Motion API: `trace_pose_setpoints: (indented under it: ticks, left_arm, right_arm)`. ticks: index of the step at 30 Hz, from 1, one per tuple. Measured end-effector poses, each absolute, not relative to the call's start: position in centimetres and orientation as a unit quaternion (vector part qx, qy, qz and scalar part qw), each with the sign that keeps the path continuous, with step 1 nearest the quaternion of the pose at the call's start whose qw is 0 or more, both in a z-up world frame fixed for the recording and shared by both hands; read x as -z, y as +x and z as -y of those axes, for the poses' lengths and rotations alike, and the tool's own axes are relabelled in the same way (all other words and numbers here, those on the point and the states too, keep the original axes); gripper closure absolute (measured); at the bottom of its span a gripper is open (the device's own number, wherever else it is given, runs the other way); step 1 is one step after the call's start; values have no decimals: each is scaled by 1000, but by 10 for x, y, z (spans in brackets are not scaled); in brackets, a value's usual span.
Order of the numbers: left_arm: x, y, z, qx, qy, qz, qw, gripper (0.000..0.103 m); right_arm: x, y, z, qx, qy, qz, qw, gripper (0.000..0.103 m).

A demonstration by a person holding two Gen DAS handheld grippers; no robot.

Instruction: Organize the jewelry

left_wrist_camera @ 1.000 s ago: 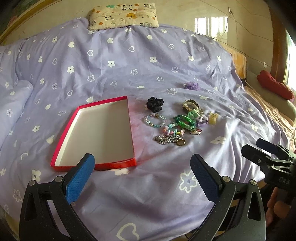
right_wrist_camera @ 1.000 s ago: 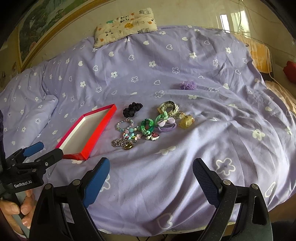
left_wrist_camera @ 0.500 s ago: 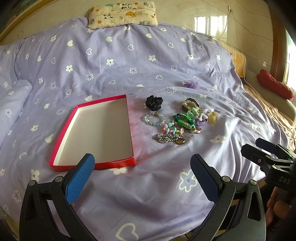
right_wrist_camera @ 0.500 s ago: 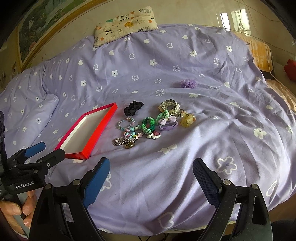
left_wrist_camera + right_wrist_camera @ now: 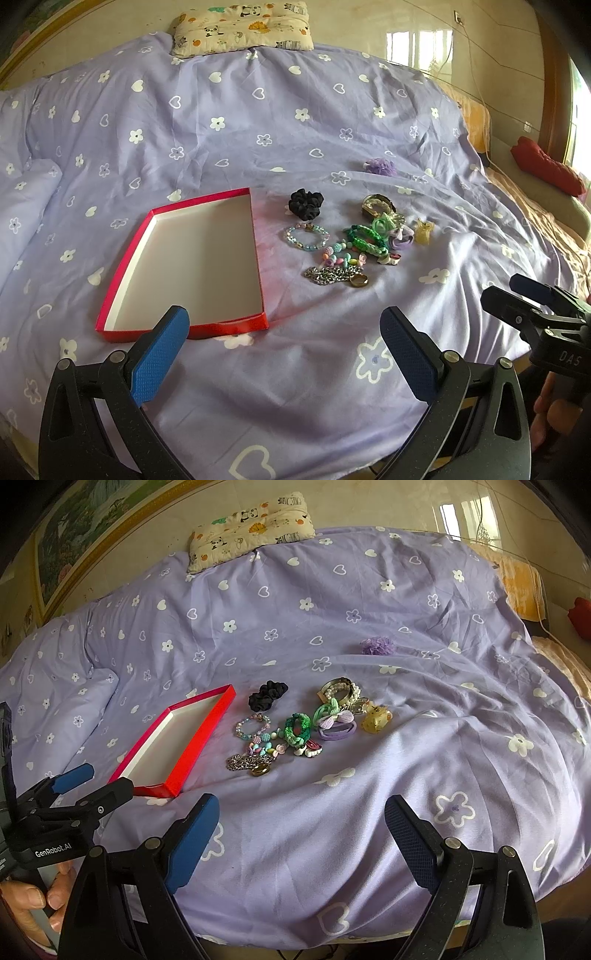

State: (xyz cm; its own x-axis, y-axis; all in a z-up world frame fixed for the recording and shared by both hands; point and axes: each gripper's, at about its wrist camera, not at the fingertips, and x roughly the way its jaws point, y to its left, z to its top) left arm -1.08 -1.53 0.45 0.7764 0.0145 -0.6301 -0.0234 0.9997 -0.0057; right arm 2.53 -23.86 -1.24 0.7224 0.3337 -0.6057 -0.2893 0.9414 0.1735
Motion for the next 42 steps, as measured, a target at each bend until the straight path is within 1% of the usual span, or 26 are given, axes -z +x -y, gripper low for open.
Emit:
trace_pose_setpoints:
  ticks: [24,42]
  left_arm:
    - [4,4,12,0,-11,-354,935,0]
    - [5,56,0,23,-23,-386,922,0]
  right_arm:
    - [15,30,235,-171,47,-343,923,10]
    - [16,80,244,-165,78,-375,909,11]
